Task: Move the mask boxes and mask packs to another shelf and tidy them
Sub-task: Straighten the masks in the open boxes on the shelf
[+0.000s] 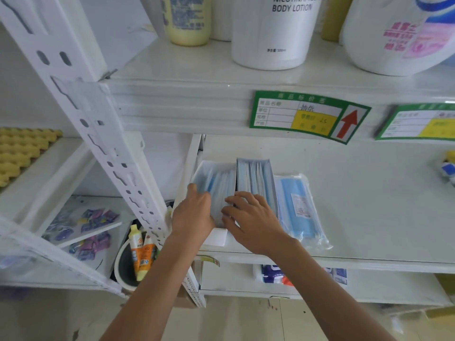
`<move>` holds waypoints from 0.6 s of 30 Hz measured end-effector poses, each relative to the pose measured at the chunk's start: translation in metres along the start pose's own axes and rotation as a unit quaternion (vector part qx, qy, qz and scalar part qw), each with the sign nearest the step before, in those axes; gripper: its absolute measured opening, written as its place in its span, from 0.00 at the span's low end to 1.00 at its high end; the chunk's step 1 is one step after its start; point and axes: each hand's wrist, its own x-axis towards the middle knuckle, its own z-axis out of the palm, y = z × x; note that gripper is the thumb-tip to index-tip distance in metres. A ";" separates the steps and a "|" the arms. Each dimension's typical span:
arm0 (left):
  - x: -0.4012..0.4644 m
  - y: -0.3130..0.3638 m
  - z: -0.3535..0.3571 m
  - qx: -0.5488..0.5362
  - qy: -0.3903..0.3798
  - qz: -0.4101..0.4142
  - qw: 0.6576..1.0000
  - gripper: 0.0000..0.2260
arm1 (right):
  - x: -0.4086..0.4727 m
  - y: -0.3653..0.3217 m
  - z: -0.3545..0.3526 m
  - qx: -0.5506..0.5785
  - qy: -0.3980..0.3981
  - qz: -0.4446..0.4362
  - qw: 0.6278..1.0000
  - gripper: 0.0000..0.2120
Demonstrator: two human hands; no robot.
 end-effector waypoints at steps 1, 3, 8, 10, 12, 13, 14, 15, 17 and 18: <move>0.001 -0.001 -0.002 -0.002 -0.001 0.004 1.000 0.11 | -0.001 0.001 -0.001 0.008 -0.001 0.001 1.000 0.21; 0.002 -0.001 -0.004 -0.009 0.009 0.011 1.000 0.16 | -0.004 0.005 -0.002 0.013 -0.007 0.006 1.000 0.20; -0.006 0.001 0.000 -0.059 0.047 0.027 0.997 0.17 | -0.011 0.011 -0.003 0.011 -0.010 0.014 1.000 0.19; -0.009 0.002 0.000 -0.073 0.053 0.015 0.996 0.14 | -0.013 0.010 -0.003 0.013 -0.007 0.016 1.000 0.19; -0.011 0.005 0.001 -0.066 0.043 0.013 0.997 0.08 | -0.013 0.009 -0.003 0.016 -0.002 0.019 1.000 0.19; -0.012 0.007 0.002 -0.052 0.031 0.019 0.998 0.07 | -0.013 0.007 -0.002 0.018 0.001 0.020 1.000 0.19; -0.013 0.010 0.003 -0.039 0.017 0.024 0.999 0.07 | -0.013 0.006 -0.002 0.021 0.003 0.022 1.000 0.20; -0.013 0.011 0.003 -0.029 0.005 0.026 0.999 0.07 | -0.013 0.005 -0.001 0.025 0.005 0.023 0.999 0.20; -0.012 0.011 0.002 -0.023 0.002 0.022 1.000 0.09 | -0.014 0.004 0.000 0.031 0.013 0.026 0.999 0.20; -0.012 0.009 0.001 -0.027 0.009 0.015 0.999 0.11 | -0.014 0.005 0.000 0.033 0.016 0.025 0.999 0.20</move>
